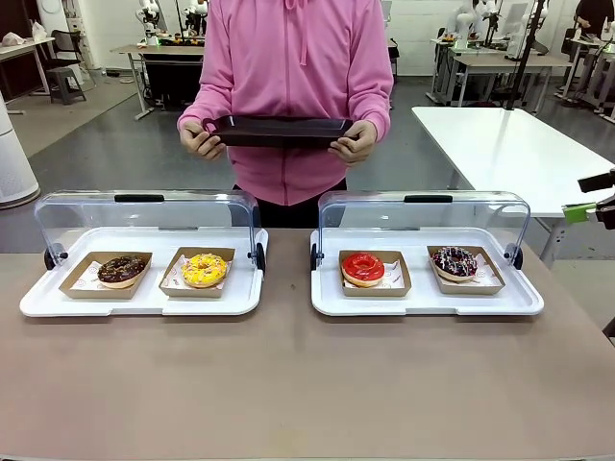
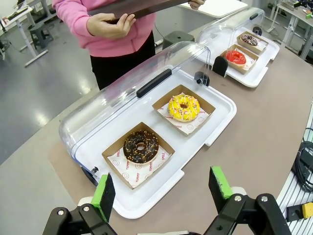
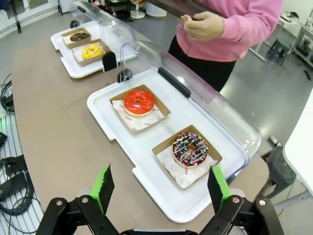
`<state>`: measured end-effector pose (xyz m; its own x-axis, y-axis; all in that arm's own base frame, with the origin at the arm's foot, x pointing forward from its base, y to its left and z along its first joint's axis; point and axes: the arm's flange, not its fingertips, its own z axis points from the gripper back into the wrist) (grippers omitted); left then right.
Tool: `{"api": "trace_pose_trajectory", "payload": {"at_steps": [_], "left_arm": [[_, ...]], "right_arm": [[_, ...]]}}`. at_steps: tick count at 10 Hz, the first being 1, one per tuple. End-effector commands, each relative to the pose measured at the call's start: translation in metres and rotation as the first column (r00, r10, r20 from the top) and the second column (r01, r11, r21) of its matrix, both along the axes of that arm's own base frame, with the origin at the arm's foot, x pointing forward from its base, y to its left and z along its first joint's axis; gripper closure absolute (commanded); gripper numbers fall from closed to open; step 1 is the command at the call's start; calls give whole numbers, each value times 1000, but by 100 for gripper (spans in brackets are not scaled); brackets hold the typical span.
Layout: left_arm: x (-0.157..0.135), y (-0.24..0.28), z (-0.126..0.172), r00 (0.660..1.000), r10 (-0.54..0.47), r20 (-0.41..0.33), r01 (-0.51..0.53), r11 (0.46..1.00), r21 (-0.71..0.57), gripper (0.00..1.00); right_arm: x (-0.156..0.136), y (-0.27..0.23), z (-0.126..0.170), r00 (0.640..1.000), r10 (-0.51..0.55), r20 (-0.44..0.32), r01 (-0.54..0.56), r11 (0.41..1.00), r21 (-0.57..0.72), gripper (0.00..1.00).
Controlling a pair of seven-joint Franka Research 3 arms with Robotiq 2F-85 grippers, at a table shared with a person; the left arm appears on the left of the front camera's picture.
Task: Provide the desired donut to the person.
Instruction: Pick up and lift the Paper togo box containing the Donut pointed at by the person.
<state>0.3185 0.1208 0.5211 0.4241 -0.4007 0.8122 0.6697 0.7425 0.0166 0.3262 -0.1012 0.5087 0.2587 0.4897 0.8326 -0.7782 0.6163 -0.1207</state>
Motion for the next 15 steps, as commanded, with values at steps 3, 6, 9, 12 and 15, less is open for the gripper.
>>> {"api": "trace_pose_trajectory", "payload": {"at_steps": [3, 6, 9, 12, 15], "left_arm": [[0, 0, 0, 1000, 0, 0, 0, 1000, 0, 0], [0, 0, 0, 1000, 0, 0, 0, 1000, 0, 0], [0, 0, 0, 1000, 0, 0, 0, 1000, 0, 0], [0, 0, 0, 1000, 0, 0, 0, 1000, 0, 0], [0, 0, 0, 1000, 0, 0, 0, 1000, 0, 0]], "right_arm": [[0, 0, 0, 1000, 0, 0, 0, 1000, 0, 0], [0, 0, 0, 1000, 0, 0, 0, 1000, 0, 0], [0, 0, 0, 1000, 0, 0, 0, 1000, 0, 0], [0, 0, 0, 1000, 0, 0, 0, 1000, 0, 0], [0, 0, 0, 1000, 0, 0, 0, 1000, 0, 0]]}}
